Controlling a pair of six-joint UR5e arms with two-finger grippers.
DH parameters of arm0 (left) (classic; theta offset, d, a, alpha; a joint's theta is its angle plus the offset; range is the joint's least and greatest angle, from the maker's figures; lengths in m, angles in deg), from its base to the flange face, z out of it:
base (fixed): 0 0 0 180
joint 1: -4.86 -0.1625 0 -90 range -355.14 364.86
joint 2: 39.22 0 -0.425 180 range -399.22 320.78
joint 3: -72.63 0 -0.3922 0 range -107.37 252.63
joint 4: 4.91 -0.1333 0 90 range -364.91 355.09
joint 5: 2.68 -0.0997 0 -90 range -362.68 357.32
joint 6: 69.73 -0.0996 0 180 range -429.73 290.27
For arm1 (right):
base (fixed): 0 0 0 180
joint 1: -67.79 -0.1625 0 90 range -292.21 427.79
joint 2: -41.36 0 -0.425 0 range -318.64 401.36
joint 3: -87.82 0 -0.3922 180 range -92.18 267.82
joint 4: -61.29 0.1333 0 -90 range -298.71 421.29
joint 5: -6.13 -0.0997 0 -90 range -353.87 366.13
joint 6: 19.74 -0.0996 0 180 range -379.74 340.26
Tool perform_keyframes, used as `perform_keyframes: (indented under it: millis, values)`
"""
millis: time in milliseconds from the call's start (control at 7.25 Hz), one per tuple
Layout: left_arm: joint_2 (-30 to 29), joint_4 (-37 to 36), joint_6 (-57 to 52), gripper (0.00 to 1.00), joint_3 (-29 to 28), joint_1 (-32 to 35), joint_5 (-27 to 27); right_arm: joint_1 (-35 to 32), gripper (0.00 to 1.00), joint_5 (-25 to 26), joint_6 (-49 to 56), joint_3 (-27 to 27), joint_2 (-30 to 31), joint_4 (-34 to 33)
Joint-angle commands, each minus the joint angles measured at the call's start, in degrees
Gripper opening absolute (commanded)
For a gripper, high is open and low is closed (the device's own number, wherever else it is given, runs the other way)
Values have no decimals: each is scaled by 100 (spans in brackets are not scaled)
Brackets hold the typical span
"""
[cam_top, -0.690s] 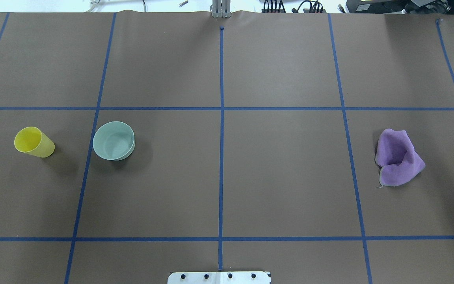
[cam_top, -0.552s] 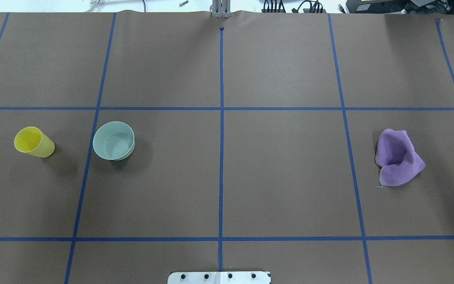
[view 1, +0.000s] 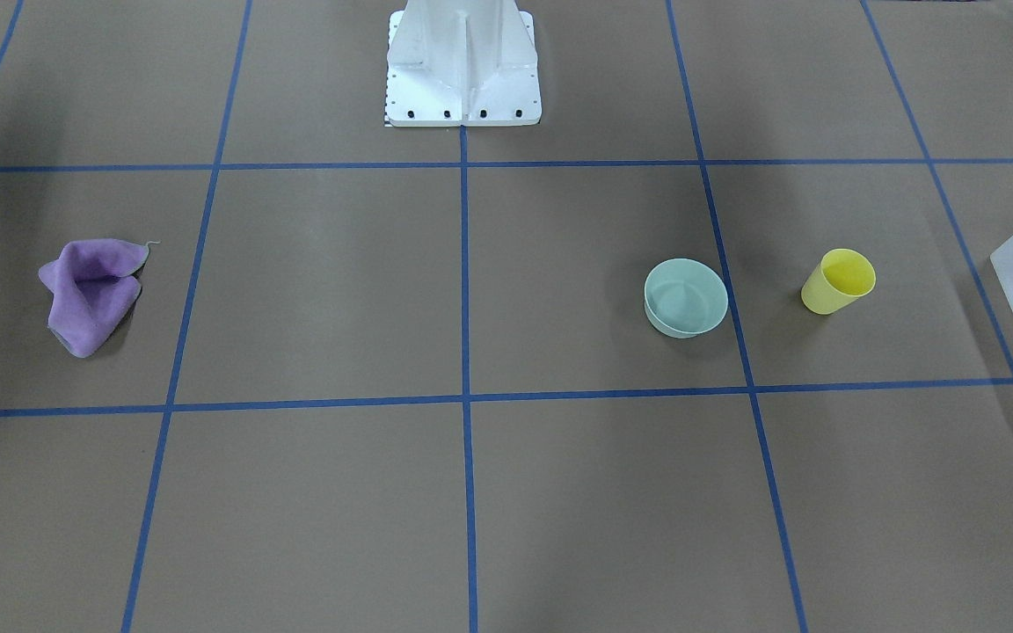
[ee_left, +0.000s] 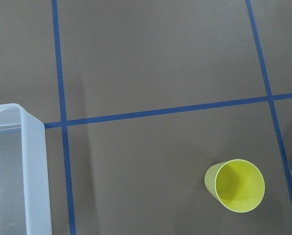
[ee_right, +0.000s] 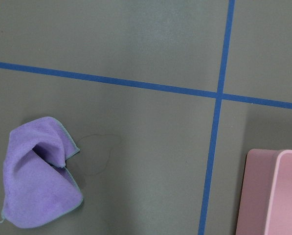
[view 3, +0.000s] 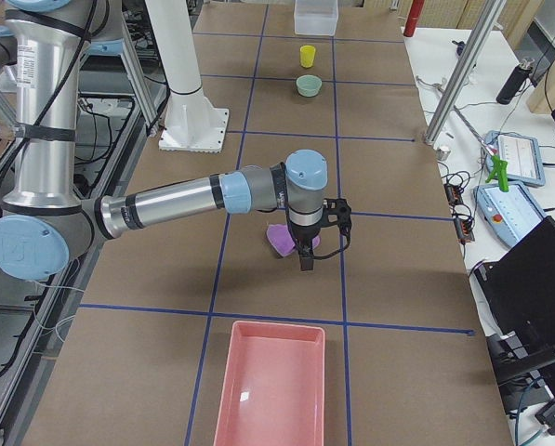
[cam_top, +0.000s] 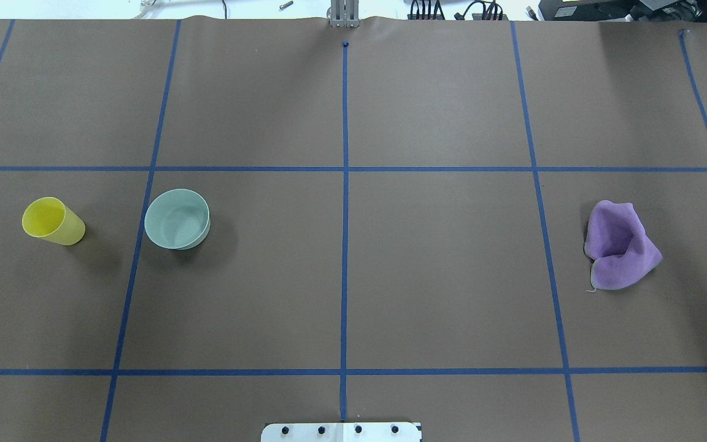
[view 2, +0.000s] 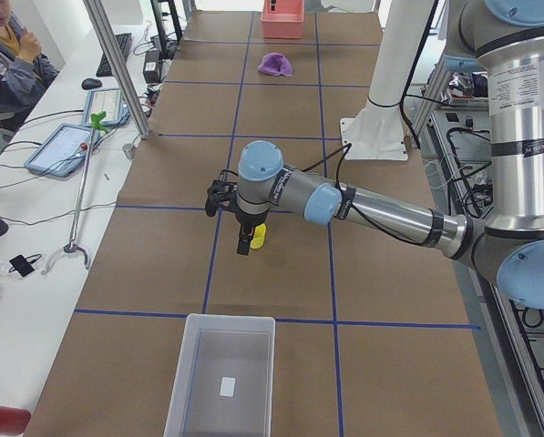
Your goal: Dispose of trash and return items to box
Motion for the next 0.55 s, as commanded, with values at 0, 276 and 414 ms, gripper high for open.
perform_keyframes:
  millis: [0, 276, 414]
  values:
    - [158, 7, 138, 98, 93, -30, -12, 78, 100, -35, -102, 10, -14, 1]
    - [-85, 15, 1178, 97, 146, -187, 23, 167, 100, -141, -173, 10, -14, 1]
    - [-148, 15, 1533, 98, 198, -450, 15, 306, 100, -141, -208, 10, -23, 1]
